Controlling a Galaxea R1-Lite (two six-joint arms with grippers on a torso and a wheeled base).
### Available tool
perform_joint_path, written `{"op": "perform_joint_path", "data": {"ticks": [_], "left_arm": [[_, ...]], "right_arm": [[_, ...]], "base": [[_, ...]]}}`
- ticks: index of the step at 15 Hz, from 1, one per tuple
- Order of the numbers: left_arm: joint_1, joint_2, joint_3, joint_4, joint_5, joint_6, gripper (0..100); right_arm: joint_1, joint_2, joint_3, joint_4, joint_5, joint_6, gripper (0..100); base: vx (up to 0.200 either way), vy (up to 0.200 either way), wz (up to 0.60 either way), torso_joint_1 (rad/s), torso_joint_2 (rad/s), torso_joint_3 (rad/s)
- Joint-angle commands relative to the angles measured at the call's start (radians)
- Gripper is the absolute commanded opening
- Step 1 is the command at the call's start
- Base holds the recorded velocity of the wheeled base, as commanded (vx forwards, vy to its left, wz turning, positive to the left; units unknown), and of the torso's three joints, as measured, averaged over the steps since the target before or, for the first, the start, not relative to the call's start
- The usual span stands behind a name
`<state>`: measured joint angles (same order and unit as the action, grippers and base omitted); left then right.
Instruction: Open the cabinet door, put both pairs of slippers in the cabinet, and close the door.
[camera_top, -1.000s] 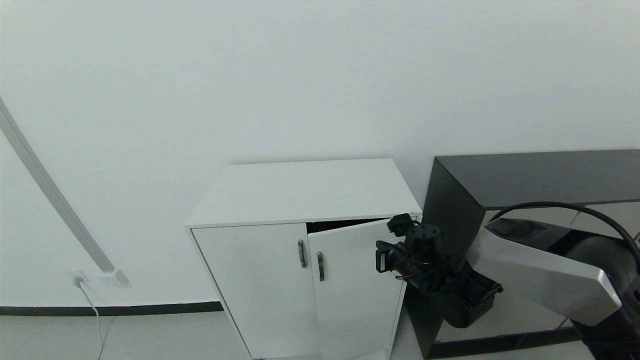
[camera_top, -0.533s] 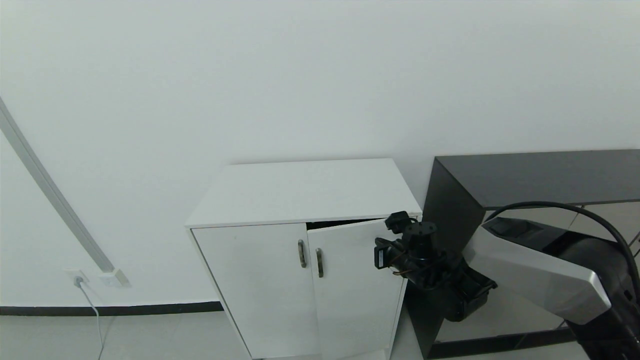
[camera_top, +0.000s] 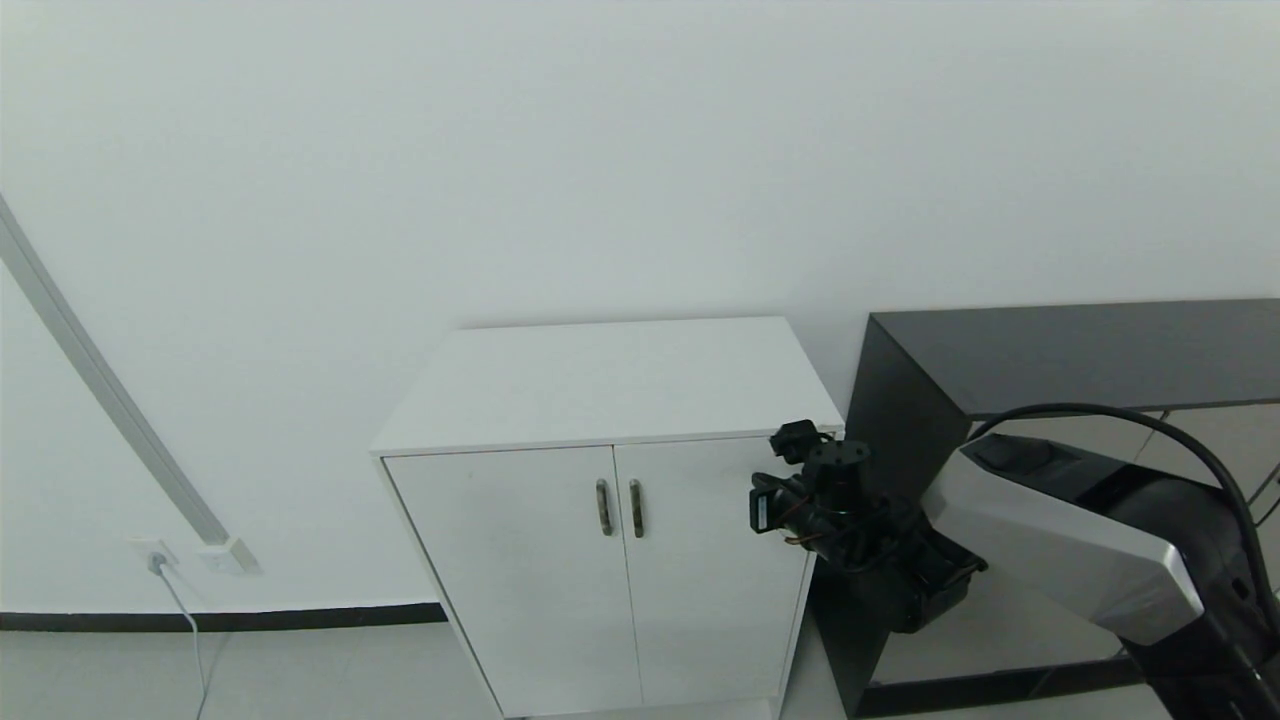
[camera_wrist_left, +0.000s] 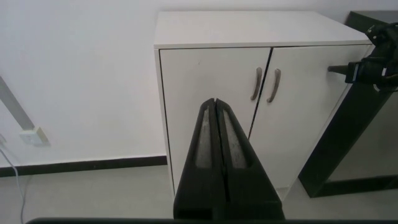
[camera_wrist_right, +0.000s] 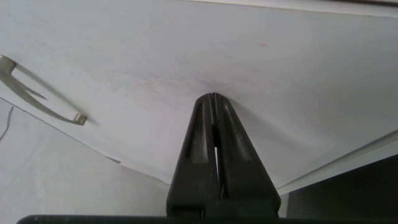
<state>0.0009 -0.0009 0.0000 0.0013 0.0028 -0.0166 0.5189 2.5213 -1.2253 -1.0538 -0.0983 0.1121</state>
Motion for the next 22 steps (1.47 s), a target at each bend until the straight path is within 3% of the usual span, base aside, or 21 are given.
{"op": "perform_joint_path", "data": {"ticks": [1, 11, 15, 18, 22], "left_arm": [[0.001, 0.001, 0.000, -0.001, 0.000, 0.000, 0], [0.001, 0.001, 0.000, 0.000, 0.000, 0.000, 0], [0.001, 0.001, 0.000, 0.000, 0.000, 0.000, 0], [0.001, 0.001, 0.000, -0.001, 0.000, 0.001, 0], [0.001, 0.001, 0.000, -0.001, 0.000, 0.000, 0]], "right_arm": [[0.000, 0.005, -0.006, 0.000, 0.000, 0.000, 0], [-0.004, -0.018, 0.020, -0.008, 0.000, 0.000, 0], [0.003, -0.185, 0.259, -0.107, -0.004, 0.000, 0], [0.012, -0.280, 0.471, -0.255, -0.104, -0.051, 0], [-0.008, -0.378, 0.675, -0.384, -0.118, -0.054, 0]], "base": [[0.000, 0.000, 0.00, 0.000, 0.00, 0.000], [0.000, 0.000, 0.00, 0.000, 0.00, 0.000], [0.000, 0.000, 0.00, 0.000, 0.00, 0.000], [0.000, 0.000, 0.00, 0.000, 0.00, 0.000], [0.000, 0.000, 0.00, 0.000, 0.00, 0.000]]}}
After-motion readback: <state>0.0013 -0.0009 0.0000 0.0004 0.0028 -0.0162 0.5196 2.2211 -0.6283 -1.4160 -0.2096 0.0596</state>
